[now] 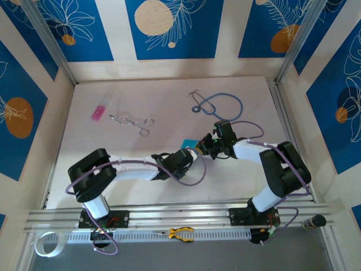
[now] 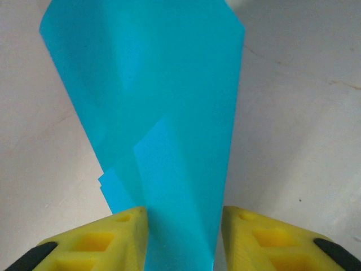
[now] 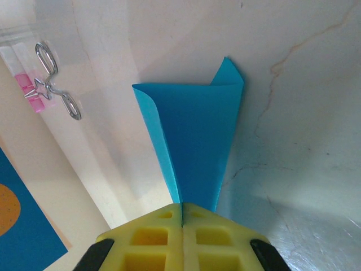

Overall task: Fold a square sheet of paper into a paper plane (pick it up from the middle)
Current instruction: Fold the wing for the fifth time at the center of the table.

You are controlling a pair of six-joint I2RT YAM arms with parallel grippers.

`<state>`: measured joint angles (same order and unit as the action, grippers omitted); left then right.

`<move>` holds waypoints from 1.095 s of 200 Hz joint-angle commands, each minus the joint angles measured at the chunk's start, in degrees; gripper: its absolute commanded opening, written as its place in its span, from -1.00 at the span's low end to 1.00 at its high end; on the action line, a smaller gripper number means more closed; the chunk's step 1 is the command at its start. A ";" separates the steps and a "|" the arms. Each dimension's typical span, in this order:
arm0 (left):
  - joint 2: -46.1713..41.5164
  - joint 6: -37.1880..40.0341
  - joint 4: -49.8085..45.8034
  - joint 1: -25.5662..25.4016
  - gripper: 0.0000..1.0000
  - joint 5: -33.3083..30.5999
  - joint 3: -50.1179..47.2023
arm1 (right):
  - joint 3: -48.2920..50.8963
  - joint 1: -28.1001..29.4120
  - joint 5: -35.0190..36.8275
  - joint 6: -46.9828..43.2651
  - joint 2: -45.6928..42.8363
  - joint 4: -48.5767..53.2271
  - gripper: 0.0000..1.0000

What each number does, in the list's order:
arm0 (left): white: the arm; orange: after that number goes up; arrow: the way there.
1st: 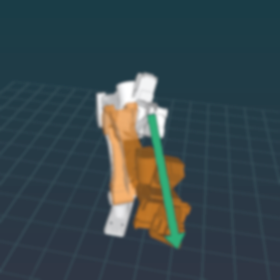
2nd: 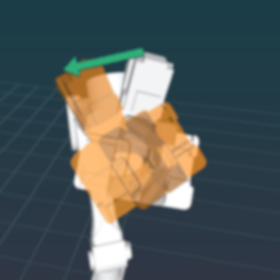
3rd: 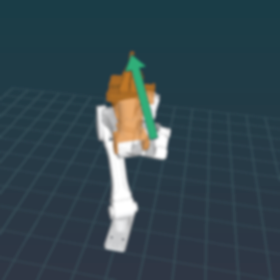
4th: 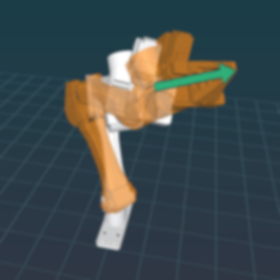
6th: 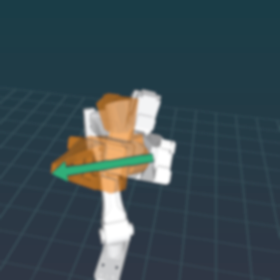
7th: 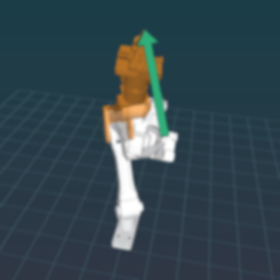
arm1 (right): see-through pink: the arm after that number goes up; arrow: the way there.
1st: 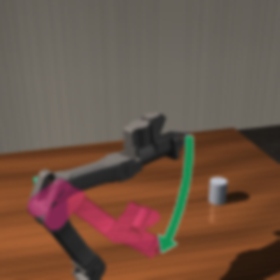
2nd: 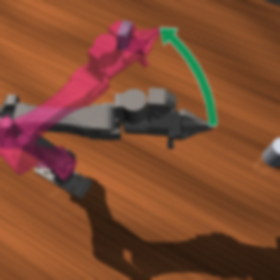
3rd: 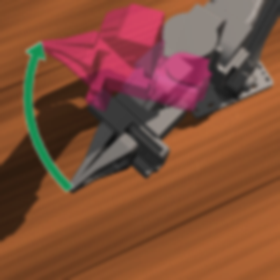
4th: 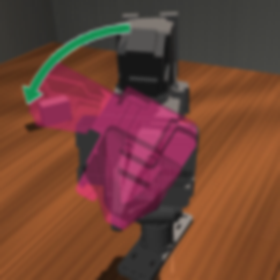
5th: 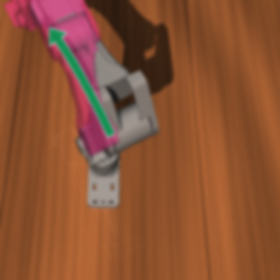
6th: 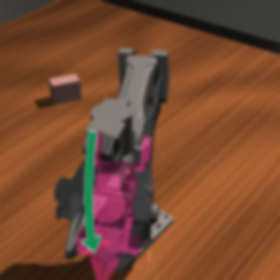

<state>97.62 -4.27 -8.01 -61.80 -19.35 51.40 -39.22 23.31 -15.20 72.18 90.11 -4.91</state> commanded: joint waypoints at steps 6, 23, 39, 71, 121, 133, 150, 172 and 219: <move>1.21 0.76 -1.03 -0.87 -0.33 -3.34 1.68 | 0.82 0.42 -0.57 0.65 -1.62 0.66 -0.93; 1.26 0.76 -1.26 -0.95 -0.43 -3.86 1.93 | 0.84 0.34 -0.47 0.50 -1.68 0.75 -0.93; 1.00 0.67 -0.98 -0.95 -0.52 -4.01 1.78 | 0.84 0.33 -0.44 0.50 -1.57 0.80 -0.93; 1.08 0.01 -1.04 -0.98 -0.65 -4.12 2.04 | 0.84 0.18 -0.44 0.17 -1.82 1.33 -0.93; 2.39 -2.32 -0.82 -0.95 -0.74 -1.50 2.27 | -0.20 -0.10 0.05 -3.30 -3.10 4.83 -0.79; 3.08 -3.41 -1.28 -0.95 -0.76 -0.85 2.65 | -0.77 -0.18 1.42 -5.12 -4.06 7.47 -0.68; 4.01 -4.89 -1.61 -0.87 -0.76 0.70 3.08 | -1.28 -0.66 3.67 -7.67 -5.53 11.72 -0.57; 4.98 -6.57 -1.90 -0.82 -0.74 2.44 3.49 | -1.04 -1.76 4.73 -10.18 -7.32 15.09 -0.50; 5.00 -8.81 -1.04 0.13 -0.85 7.00 3.52 | 1.00 -3.49 5.23 -12.32 -11.24 17.56 -0.48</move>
<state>101.75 -10.74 -8.38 -62.06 -17.43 54.02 -39.33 20.40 -10.57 62.50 81.23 9.23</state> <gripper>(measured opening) 0.096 0.258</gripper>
